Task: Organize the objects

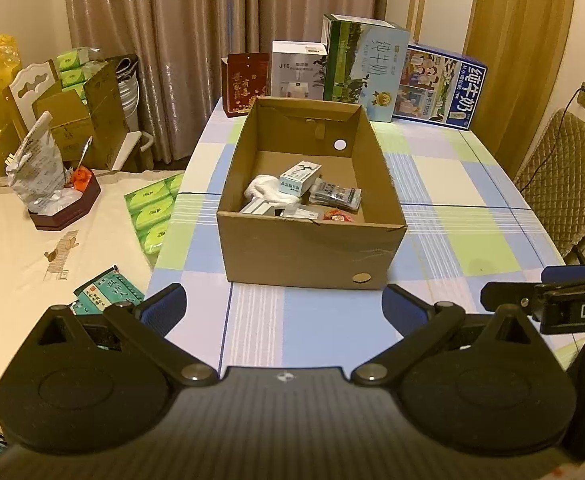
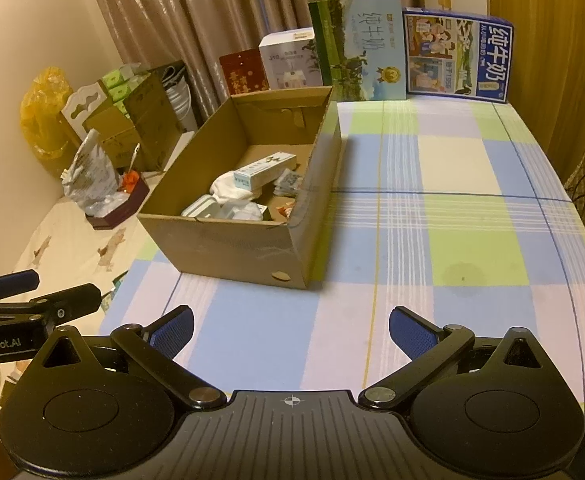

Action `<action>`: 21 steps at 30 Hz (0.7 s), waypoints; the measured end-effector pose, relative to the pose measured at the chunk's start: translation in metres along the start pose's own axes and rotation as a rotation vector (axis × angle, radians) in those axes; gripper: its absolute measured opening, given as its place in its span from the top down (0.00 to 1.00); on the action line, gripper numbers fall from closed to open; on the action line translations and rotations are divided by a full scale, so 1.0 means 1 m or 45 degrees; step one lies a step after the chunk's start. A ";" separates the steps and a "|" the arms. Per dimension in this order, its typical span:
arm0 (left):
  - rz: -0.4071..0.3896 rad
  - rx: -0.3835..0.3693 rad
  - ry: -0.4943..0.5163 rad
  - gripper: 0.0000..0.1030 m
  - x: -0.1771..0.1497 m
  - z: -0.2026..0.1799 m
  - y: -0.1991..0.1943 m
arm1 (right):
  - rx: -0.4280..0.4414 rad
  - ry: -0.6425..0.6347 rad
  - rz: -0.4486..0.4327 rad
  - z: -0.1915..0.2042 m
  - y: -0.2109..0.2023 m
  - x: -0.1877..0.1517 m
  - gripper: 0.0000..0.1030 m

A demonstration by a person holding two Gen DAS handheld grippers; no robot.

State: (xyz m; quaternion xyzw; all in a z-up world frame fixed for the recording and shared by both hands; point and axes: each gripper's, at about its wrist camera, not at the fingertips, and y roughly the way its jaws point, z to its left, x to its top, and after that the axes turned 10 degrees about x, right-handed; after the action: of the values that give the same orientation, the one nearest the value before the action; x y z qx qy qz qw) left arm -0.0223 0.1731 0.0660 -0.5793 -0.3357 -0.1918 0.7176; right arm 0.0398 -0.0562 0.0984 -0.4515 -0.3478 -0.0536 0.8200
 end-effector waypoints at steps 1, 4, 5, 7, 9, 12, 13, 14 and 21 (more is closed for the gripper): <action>0.001 0.000 0.003 0.01 0.000 -0.001 0.000 | 0.000 0.000 0.000 0.000 0.000 0.000 0.02; 0.004 0.000 0.006 0.01 0.000 -0.002 0.000 | -0.002 -0.003 -0.001 -0.001 0.000 0.000 0.02; 0.005 0.000 0.006 0.01 0.000 -0.002 0.001 | -0.002 -0.005 0.000 -0.001 0.000 0.000 0.02; 0.002 -0.003 0.005 0.01 0.000 -0.002 0.001 | -0.002 -0.009 0.001 -0.001 0.001 0.000 0.02; 0.002 -0.004 0.004 0.01 0.000 -0.002 0.001 | -0.005 -0.009 0.001 -0.002 0.002 0.000 0.02; 0.004 -0.006 0.005 0.01 -0.001 -0.002 0.001 | -0.009 -0.007 0.003 -0.002 0.003 -0.001 0.02; 0.004 -0.006 0.005 0.01 -0.001 -0.003 0.001 | -0.011 -0.007 0.003 -0.002 0.004 -0.001 0.02; 0.004 -0.006 0.004 0.01 -0.001 -0.003 0.001 | -0.011 -0.007 0.004 -0.003 0.004 -0.001 0.02; 0.008 -0.010 0.004 0.01 -0.002 -0.004 0.001 | -0.011 -0.008 0.004 -0.003 0.005 -0.001 0.02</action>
State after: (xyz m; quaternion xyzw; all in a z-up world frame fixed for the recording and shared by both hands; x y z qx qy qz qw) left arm -0.0220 0.1695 0.0637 -0.5828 -0.3318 -0.1918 0.7165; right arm 0.0424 -0.0558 0.0936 -0.4558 -0.3495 -0.0525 0.8169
